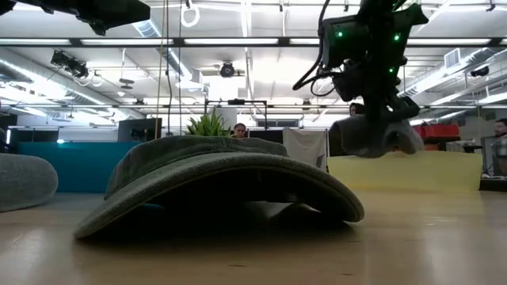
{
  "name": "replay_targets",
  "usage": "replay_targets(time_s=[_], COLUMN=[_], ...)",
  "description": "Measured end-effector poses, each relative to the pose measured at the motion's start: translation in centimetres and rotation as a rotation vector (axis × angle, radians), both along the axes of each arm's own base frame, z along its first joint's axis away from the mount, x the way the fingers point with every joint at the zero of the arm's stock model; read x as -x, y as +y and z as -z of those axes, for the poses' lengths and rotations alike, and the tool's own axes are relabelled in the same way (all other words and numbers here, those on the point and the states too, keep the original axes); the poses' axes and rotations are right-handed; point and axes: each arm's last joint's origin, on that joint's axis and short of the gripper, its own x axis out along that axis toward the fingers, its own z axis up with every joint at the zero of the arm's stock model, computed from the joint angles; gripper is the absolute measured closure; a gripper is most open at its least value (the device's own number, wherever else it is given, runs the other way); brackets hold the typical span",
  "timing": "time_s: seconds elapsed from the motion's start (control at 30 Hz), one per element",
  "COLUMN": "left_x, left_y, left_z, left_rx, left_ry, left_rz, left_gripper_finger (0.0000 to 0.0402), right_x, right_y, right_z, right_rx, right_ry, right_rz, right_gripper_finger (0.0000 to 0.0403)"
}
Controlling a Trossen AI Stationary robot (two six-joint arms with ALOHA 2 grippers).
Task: Pick & Place hat
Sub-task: Put the right gray cap into the yellow bin
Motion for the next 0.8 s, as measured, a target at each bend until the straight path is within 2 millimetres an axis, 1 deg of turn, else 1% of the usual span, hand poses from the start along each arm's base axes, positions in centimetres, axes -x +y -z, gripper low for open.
replay_targets(time_s=[0.2,0.27,0.4,0.53,0.6,0.7,0.8], left_x=[0.0,0.0,0.0,0.0,0.0,0.0,0.0], left_y=[0.0,0.0,0.0,0.0,0.0,0.0,0.0], left_z=[0.0,0.0,0.0,0.0,0.0,0.0,0.0], left_rx=[0.000,0.000,0.000,0.000,0.000,0.000,0.000], left_ry=[0.000,0.000,0.000,0.000,0.000,0.000,0.000], left_rz=[0.000,0.000,0.000,0.000,0.000,0.000,0.000], left_gripper_finger=[0.0289,0.0289,0.0289,0.0289,0.0289,0.0289,0.0289], right_x=[0.2,0.4,1.0,1.1,1.2,1.2,0.9], right_y=[-1.1,-1.4,-1.7,-2.3,-2.5,-2.3,-2.2], right_z=[-0.6,-0.7,-0.7,-0.8,-0.6,-0.3,0.0], right_rx=[0.210,0.233,0.154,0.123,0.049,-0.125,-0.252], right_ry=[0.062,0.120,0.411,0.641,0.744,0.888,0.950], right_rz=[-0.004,-0.013,-0.123,-0.215,-0.274,-0.418,-0.552], right_gripper_finger=[0.0401,0.0401,0.0401,0.0401,0.0401,0.0401,0.0401])
